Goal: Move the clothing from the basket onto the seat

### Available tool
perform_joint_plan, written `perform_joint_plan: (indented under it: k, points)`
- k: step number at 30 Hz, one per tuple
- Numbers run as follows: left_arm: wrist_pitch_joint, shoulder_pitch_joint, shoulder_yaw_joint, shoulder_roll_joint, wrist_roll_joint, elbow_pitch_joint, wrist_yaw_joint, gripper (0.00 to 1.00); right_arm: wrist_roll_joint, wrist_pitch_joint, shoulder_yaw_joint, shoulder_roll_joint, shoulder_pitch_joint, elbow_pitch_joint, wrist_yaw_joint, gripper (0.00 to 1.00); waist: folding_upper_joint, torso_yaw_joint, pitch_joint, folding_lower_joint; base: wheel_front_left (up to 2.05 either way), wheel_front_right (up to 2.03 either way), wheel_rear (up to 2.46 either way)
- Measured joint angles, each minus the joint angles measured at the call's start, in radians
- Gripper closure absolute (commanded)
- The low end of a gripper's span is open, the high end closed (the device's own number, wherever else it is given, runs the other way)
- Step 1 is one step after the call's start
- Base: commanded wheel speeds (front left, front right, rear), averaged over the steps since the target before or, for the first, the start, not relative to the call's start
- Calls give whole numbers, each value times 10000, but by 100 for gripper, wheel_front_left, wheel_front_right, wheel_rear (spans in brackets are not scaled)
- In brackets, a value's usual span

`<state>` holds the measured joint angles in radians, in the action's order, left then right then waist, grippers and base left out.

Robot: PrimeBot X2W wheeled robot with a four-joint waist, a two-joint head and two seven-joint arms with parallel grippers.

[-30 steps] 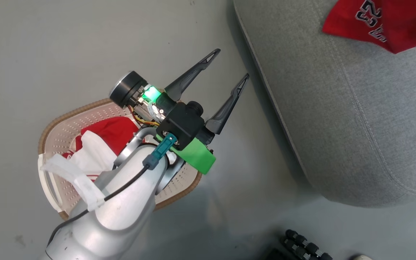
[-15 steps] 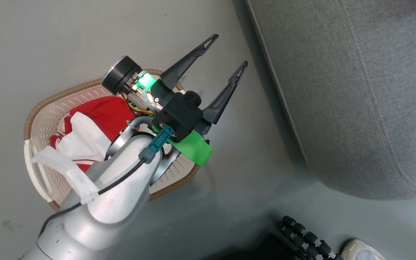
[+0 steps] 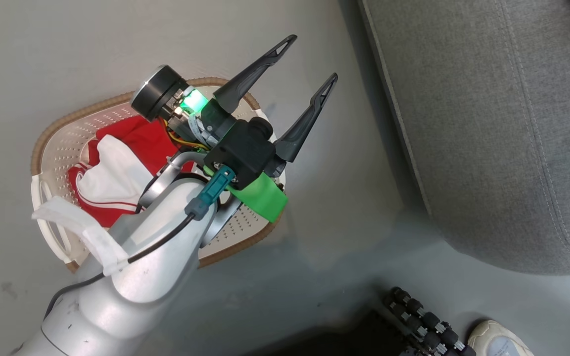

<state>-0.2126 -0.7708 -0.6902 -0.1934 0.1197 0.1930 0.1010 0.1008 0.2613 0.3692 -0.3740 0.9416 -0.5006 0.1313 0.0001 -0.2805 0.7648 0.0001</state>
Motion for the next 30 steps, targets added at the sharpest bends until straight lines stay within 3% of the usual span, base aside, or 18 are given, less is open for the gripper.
perform_joint_plan:
  k: [11,13,19,30]
  points:
    - [13,-97,-102,-44,19,-61,-69,0,-67,2,-35,391,-302,-1296,0,98,0,97,116,0,0,0,0]
    - [-13,-97,-104,-46,36,-27,-109,0,-67,2,2,477,-383,-1252,0,0,0,85,25,0,0,0,0]
    - [-228,35,-111,27,207,190,-221,0,-65,2,-92,610,-1006,-844,0,0,0,41,-486,0,0,0,0]
    - [-456,960,171,174,723,527,-579,0,268,2,-623,796,-3628,616,0,0,0,42,-2028,-1,0,0,0]
